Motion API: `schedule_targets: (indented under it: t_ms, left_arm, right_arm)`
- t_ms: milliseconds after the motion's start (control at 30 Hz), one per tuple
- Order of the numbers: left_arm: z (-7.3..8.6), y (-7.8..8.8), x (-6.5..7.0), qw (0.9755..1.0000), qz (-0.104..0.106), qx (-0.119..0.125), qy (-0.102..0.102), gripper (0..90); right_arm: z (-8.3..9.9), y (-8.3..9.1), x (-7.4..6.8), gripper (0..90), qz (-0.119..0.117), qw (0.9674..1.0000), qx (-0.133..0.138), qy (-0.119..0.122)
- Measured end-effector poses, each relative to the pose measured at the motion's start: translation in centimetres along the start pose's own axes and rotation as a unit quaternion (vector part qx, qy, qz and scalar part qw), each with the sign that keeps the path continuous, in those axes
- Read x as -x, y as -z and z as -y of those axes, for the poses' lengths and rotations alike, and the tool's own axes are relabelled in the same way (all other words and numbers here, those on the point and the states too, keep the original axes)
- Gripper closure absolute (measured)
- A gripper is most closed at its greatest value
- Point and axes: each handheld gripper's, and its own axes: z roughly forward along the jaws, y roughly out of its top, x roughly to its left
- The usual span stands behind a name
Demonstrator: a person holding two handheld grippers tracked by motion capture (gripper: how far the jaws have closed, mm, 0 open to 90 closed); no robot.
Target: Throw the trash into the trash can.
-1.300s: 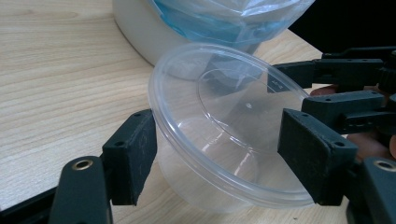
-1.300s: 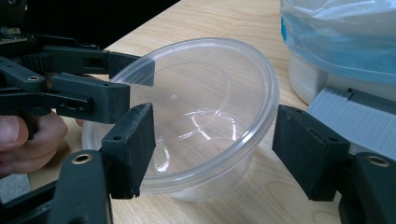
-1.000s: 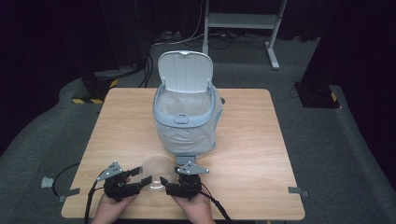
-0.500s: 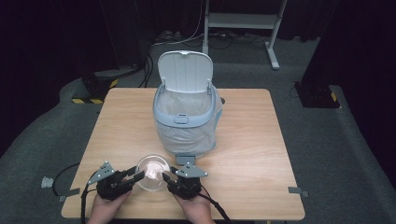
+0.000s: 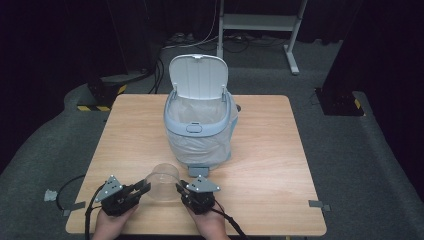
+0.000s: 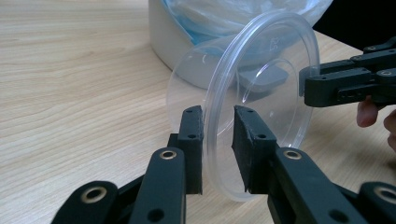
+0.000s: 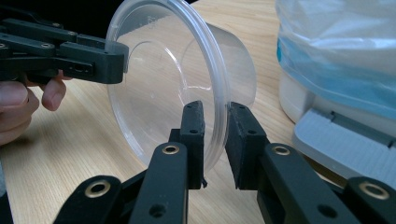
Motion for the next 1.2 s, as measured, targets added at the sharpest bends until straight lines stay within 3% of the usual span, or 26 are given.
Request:
schedule_targets:
  t_ms: [167, 333, 500, 800, 1067, 1200]
  left_arm:
    - [0.1, 0.7, -0.3, 0.9998, -0.005, 0.016, 0.001, 72.9]
    - [-0.4, 1.3, -0.1, 0.999, -0.025, 0.034, -0.014, 72.7]
    - [-0.8, 1.7, 0.1, 0.9982, -0.034, 0.047, -0.015, 72.7]
    - [-1.9, 3.1, 0.4, 0.9946, -0.05, 0.089, -0.02, 72.3]
    - [-3.6, 4.0, 0.7, 0.9915, -0.058, 0.114, -0.023, 72.2]
    - [-4.5, 4.5, 0.7, 0.989, -0.061, 0.132, -0.028, 72.1]
  right_arm:
    - [-0.5, -0.3, -0.6, 77.6, -0.002, 0.9998, 0.008, 0.018]
    - [-1.1, -0.6, -0.8, 77.6, -0.003, 0.9995, 0.018, 0.024]
    - [-2.0, -0.6, -1.1, 77.0, 0.004, 0.9989, 0.031, 0.035]
    - [-4.3, -0.1, -1.9, 76.7, 0.009, 0.9956, 0.066, 0.067]
    - [-5.8, 0.6, -2.2, 76.5, 0.007, 0.993, 0.091, 0.075]
    - [-7.1, 0.9, -2.4, 76.4, 0.005, 0.9901, 0.112, 0.084]
